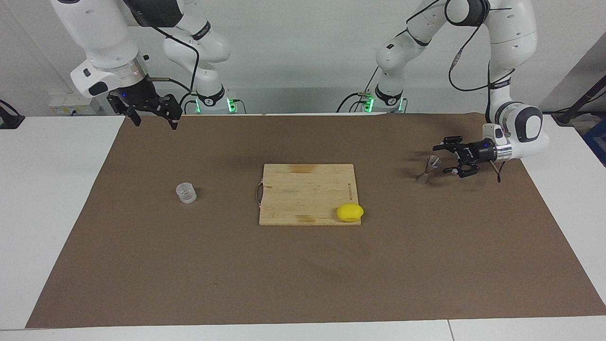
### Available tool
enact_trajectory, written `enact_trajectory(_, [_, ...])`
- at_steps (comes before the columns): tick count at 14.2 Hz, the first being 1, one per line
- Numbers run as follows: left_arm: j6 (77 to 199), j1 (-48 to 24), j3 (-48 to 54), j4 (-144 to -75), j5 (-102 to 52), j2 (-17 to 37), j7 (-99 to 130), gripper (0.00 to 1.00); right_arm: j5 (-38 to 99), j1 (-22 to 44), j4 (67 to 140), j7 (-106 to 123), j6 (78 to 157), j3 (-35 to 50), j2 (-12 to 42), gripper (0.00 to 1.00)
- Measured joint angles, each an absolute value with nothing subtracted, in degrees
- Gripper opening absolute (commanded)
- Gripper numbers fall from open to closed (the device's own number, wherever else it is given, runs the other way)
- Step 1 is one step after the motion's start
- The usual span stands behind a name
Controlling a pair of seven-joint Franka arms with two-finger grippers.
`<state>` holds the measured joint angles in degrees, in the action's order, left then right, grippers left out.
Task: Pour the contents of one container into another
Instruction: 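Lower the open left gripper around the metal cup, then close the left gripper on the metal cup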
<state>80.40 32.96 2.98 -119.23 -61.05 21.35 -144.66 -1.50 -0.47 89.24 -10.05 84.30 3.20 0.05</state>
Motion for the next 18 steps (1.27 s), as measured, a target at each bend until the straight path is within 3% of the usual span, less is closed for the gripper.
enact_trajectory(7, [81.5,31.3,3.0,-119.3,-62.9,21.4,-145.1,0.99,-1.5,-0.5,89.2,-10.1,84.3,3.2,0.1,1.0])
enact_trajectory(18, [82.6,31.2,2.9,-119.3,-63.0,21.4,-145.2,0.66,-1.5,-0.5,89.2,-10.1,84.3,3.2,0.1,1.0])
